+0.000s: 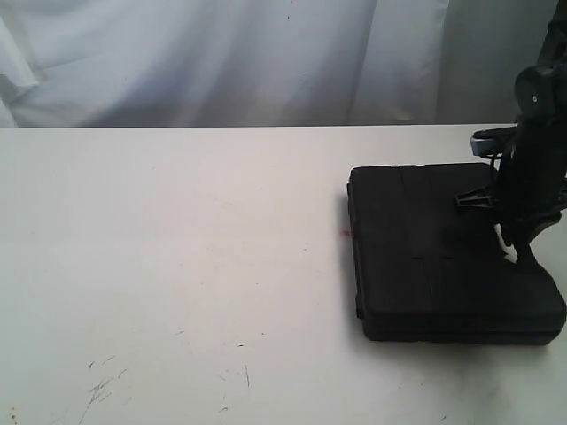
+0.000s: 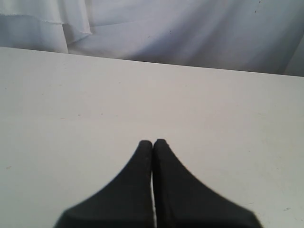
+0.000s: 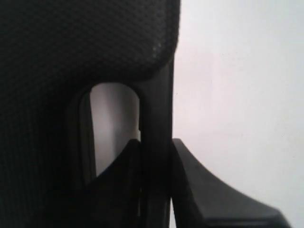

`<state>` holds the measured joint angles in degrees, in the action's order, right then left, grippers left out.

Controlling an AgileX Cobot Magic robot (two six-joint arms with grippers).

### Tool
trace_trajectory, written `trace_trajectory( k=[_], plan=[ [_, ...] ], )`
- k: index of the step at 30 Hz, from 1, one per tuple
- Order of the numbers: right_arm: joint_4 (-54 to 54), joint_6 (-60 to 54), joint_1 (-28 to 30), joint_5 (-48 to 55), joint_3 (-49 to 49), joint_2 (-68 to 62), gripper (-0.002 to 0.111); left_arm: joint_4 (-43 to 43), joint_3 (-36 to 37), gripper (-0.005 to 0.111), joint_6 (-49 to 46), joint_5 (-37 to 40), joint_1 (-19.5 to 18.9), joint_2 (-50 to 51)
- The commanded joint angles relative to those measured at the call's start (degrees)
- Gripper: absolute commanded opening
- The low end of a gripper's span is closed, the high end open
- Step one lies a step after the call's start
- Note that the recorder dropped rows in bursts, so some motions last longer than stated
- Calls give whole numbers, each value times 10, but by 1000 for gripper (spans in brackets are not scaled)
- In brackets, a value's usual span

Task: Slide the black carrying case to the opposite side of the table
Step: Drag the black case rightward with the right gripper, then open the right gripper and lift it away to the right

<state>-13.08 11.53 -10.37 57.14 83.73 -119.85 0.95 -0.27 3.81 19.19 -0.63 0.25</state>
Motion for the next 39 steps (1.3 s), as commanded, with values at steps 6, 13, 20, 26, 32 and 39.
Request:
trace_trajectory(
  k=[6, 13, 20, 26, 32, 39],
  plan=[
    [4, -34, 4, -27, 0, 10, 0, -1, 3, 0, 1, -8, -1, -3],
    [-1, -8, 4, -10, 0, 10, 12, -1, 3, 0, 1, -8, -1, -3],
    [-1, -6, 4, -10, 0, 10, 20, -1, 3, 0, 1, -8, -1, -3],
    [-1, -6, 4, -12, 0, 10, 40, -1, 3, 0, 1, -8, -1, -3],
    [4, 13, 4, -7, 1, 34, 51, -1, 3, 0, 1, -8, -1, -3],
    [39, 52, 4, 14, 1, 106, 42, -1, 3, 0, 1, -8, -1, -3]
  ],
)
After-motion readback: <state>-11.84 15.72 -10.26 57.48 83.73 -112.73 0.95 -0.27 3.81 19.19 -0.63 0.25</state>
